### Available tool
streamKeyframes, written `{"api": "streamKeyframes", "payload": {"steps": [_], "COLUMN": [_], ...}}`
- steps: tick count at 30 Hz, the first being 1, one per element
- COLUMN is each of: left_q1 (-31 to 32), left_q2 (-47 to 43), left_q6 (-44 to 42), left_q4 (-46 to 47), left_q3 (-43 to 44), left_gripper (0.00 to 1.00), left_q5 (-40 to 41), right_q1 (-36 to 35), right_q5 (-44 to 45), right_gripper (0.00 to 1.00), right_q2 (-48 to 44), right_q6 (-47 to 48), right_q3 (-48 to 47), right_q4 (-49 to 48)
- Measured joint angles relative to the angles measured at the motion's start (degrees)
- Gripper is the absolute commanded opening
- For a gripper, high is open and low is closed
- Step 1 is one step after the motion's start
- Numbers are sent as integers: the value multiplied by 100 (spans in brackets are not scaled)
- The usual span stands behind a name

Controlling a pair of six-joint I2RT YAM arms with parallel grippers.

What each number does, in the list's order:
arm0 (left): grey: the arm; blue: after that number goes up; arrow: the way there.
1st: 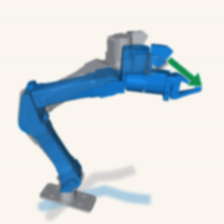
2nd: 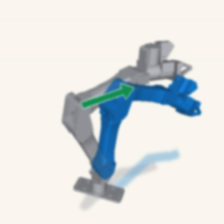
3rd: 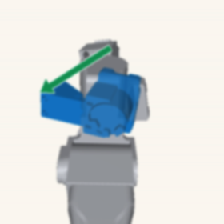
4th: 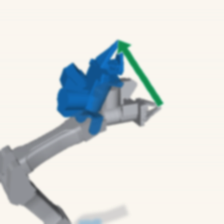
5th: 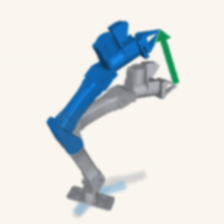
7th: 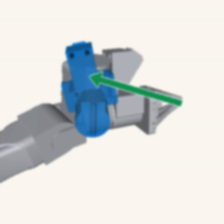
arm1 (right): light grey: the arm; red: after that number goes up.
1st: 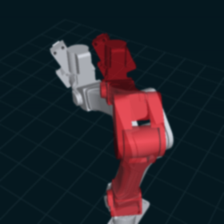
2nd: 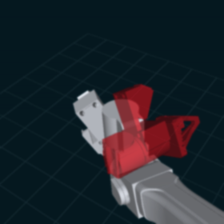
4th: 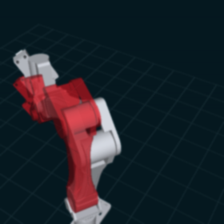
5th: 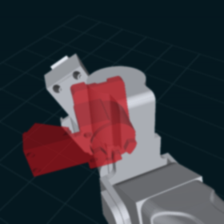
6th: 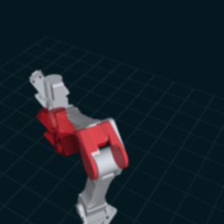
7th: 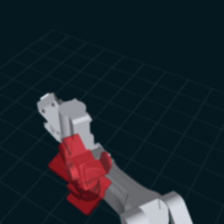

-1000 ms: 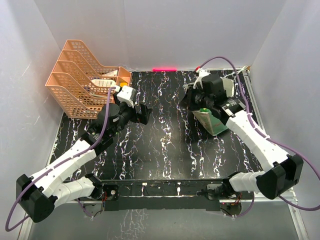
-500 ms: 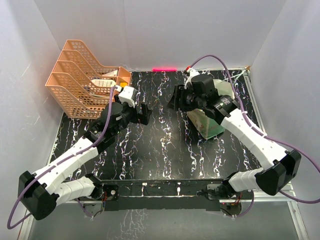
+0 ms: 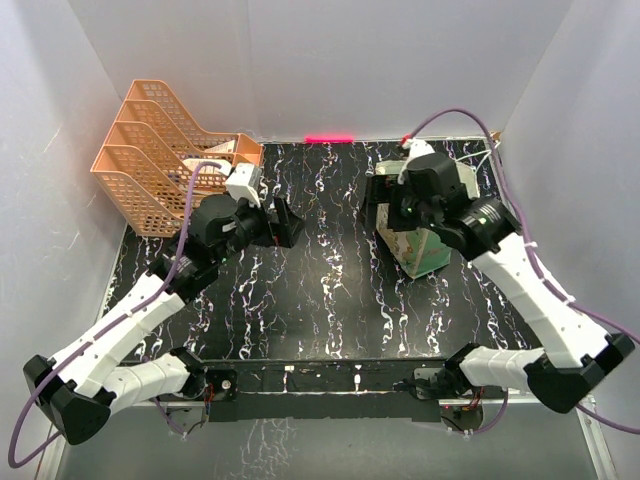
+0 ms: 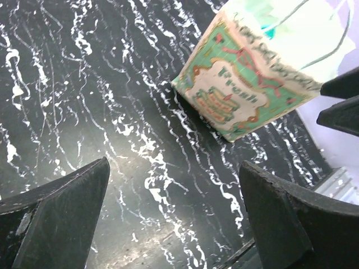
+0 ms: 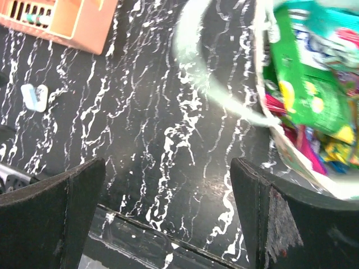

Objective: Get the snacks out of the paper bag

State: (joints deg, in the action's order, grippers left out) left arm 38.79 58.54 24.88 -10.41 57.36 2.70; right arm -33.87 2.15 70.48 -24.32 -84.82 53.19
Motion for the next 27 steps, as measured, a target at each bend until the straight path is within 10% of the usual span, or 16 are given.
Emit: {"api": "streamKeyframes", "payload": {"steps": [18,27], "left_q1": [0,9], "left_q2": [1502,2540], "left_q6": [931,1792], "left_q4": [404,835], "left_q3": [1620,2190], "left_gripper": [98,97], "left_q5": [-1864,-2634], "right_q1": [188,3233], "right_q5": [3884,1370], "right_gripper": [99,100], "right_q2": [-870,282], "right_q6": [48,671], "right_q3": [-428,-527], "right_q4": [645,-227]}}
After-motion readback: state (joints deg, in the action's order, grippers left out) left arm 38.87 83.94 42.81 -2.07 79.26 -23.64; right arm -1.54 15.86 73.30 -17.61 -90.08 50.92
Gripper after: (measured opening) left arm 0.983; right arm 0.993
